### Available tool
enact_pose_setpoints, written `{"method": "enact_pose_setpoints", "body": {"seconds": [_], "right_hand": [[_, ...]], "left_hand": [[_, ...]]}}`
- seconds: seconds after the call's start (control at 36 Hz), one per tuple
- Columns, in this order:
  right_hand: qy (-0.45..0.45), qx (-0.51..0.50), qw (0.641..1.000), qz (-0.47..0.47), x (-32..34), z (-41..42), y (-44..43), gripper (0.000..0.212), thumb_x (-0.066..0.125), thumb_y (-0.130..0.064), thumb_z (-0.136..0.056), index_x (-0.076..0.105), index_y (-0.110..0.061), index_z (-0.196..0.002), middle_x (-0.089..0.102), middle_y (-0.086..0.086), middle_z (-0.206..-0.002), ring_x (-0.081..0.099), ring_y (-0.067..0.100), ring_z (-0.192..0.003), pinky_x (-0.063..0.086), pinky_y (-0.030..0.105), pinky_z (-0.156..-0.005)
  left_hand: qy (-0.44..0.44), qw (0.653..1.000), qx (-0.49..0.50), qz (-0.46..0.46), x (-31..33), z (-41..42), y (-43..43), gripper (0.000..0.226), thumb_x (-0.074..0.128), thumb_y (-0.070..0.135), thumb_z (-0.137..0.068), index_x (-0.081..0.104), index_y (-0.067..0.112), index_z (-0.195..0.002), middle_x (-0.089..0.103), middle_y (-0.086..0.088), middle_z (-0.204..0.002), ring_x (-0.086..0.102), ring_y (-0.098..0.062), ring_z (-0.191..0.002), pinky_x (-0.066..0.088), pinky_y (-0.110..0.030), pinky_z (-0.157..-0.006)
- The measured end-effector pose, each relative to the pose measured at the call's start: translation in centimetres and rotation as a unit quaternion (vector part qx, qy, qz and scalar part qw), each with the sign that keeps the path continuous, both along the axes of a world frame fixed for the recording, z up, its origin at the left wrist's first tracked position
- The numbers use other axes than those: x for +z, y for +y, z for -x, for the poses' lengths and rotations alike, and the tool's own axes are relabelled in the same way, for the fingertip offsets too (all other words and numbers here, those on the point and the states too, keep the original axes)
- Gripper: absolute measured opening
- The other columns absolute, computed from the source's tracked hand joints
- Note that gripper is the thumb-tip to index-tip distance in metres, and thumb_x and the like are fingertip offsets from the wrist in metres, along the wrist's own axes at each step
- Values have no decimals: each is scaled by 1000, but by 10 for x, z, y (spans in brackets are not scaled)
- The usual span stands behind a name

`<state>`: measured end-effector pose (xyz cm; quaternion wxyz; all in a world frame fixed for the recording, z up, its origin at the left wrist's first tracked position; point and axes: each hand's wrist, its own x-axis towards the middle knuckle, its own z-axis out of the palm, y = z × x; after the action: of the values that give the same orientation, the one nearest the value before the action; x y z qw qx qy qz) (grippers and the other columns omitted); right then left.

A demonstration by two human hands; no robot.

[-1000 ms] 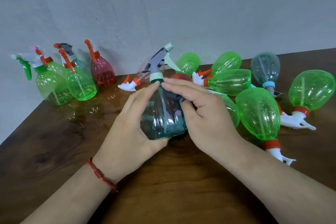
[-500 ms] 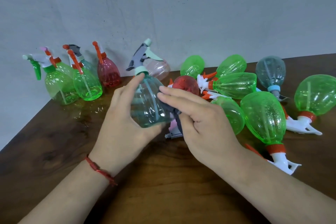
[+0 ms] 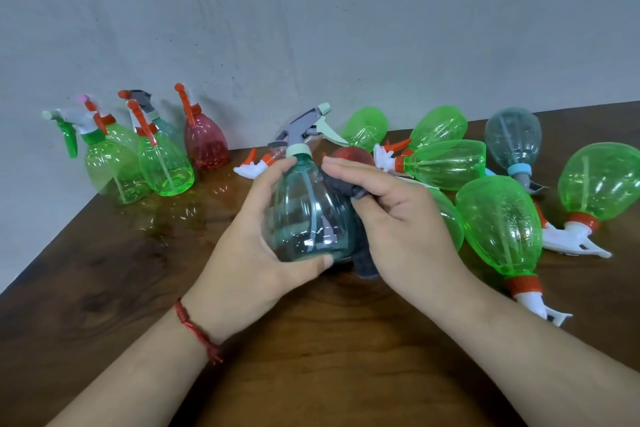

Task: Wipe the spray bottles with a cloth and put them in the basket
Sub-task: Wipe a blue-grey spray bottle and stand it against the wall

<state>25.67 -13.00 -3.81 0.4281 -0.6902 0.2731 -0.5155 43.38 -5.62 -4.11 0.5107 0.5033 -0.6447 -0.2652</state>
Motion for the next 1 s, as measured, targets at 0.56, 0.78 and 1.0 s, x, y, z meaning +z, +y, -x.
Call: {"method": "enact_pose_setpoints", "body": {"seconds": [0.56, 0.78, 1.0], "right_hand": [[132, 34, 956, 259, -10, -5, 14, 51, 47, 12, -95, 74, -13, -131, 64, -6, -145, 48, 9, -147, 39, 30, -122], [118, 32, 965, 232, -2, 2, 12, 53, 43, 11, -96, 74, -14, -132, 64, -8, -144, 48, 3, -145, 41, 14, -112], [97, 54, 964, 242, 2, 7, 12, 55, 43, 17, -95, 75, -13, -128, 65, -4, -144, 48, 9, -146, 55, 20, -101]], "left_hand": [[-43, 991, 121, 33, 0, -15, -4, 107, 95, 5, -68, 42, 41, -154, 66, 20, -136, 70, -6, -120, 59, -25, -96], [110, 994, -20, -17, -2, -21, -7, 98, 90, 3, -74, 45, 34, -156, 62, 2, -147, 63, -21, -135, 57, -33, -103], [221, 975, 19, -9, 17, -30, -21, 87, 94, 64, -61, 54, 13, -119, 81, 18, -96, 76, 4, -90, 58, -15, -77]]}}
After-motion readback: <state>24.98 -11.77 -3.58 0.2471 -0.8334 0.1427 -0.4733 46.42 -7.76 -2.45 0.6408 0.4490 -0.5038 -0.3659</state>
